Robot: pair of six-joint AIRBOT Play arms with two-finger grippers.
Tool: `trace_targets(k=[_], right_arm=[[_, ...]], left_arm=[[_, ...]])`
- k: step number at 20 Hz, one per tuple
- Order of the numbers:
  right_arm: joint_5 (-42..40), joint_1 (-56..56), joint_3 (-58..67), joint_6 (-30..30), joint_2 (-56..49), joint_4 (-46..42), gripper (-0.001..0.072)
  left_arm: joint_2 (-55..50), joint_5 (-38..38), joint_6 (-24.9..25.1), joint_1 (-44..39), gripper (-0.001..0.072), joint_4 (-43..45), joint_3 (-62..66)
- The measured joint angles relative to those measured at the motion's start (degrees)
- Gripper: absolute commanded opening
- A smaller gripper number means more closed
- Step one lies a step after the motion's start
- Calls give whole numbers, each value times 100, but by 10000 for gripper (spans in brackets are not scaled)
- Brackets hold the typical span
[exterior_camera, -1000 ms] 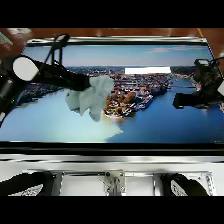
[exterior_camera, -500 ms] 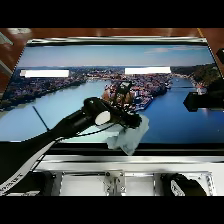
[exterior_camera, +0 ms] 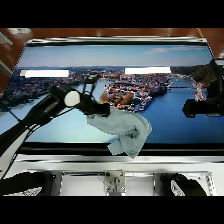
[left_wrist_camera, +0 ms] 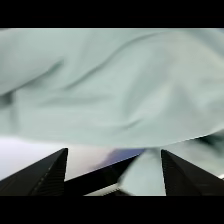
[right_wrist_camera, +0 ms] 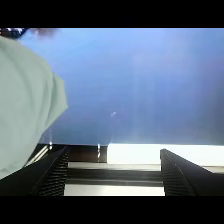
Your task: Fold the shirts.
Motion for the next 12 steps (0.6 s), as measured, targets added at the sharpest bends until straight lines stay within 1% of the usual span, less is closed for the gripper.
trace_targets(k=[3,6,9,12], right_arm=[[-319,0,-382,-7,0,28,685],[-763,0,-553,122,2,192,682],[-1034,0,-614,203,2,328,682],[-1152,0,-640,236,2,391,682]], left_arm=[[382,238,188,739,710,-514,-1137],[433,682,758,1443,710,-1665,-1996],[170,1001,1239,1886,709,-2437,-2371],[-271,1215,1674,2048,710,-3145,-2514]])
